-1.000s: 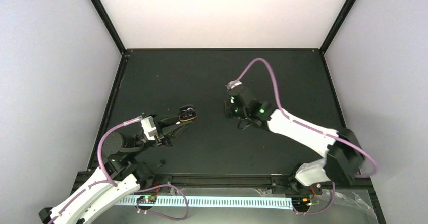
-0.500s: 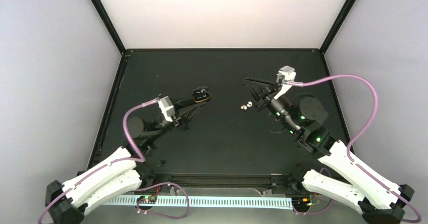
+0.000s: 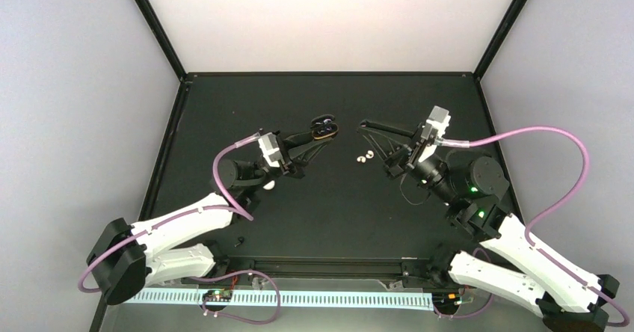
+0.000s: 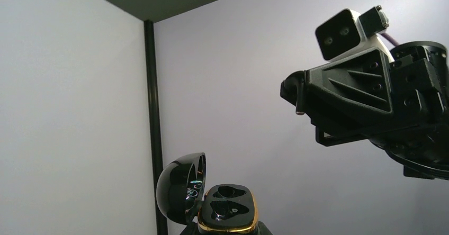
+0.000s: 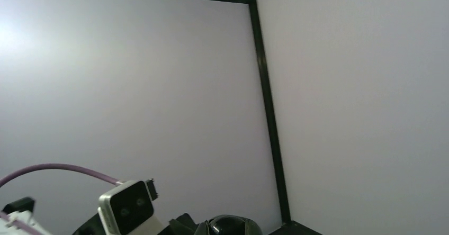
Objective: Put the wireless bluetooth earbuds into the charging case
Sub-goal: Place the earbud in the charging case.
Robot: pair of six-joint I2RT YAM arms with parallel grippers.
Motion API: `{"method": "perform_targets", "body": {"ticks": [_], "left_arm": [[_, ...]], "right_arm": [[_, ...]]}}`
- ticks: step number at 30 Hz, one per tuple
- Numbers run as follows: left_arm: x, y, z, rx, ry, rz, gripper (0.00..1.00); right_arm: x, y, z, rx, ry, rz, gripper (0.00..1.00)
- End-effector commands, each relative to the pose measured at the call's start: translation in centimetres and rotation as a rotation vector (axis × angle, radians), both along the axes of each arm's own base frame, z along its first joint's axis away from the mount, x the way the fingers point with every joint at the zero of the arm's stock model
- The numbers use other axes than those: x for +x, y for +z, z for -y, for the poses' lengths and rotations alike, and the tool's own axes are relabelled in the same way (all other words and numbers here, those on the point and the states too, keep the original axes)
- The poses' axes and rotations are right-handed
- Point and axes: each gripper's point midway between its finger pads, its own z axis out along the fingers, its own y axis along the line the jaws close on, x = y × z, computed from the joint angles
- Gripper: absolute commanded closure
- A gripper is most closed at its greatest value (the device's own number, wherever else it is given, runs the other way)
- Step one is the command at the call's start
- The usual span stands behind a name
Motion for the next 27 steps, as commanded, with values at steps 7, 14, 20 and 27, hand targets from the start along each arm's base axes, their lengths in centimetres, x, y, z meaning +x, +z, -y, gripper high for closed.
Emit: {"method": "perform_targets", "body": {"ticks": [7,14,20,27], "left_arm": [[-2.8,2.6,0.3,-0.044,-0.015,0.126,0.98],[-2.6,2.3,0.4,-0.029,-0.005,0.082,0.98],[-2.0,2.0,0.4,-0.029,0.001,0.029,0.98],[-2.0,1.8,0.4,-0.021,0.005,0.011,0.98]], "right_arm": [[-2.2,1.1,-3.0,-0.016,0.084,0.073,0.99],[-2.5,0.5,-4.6,-0.044,0.114,0.052,0.99],[-2.0,-0.2,-5.5,-0.056,0.117,0.019,0.99],[-1.1,-0.8,-5.9,-0.042,0.096,-0.037,0.99]]}}
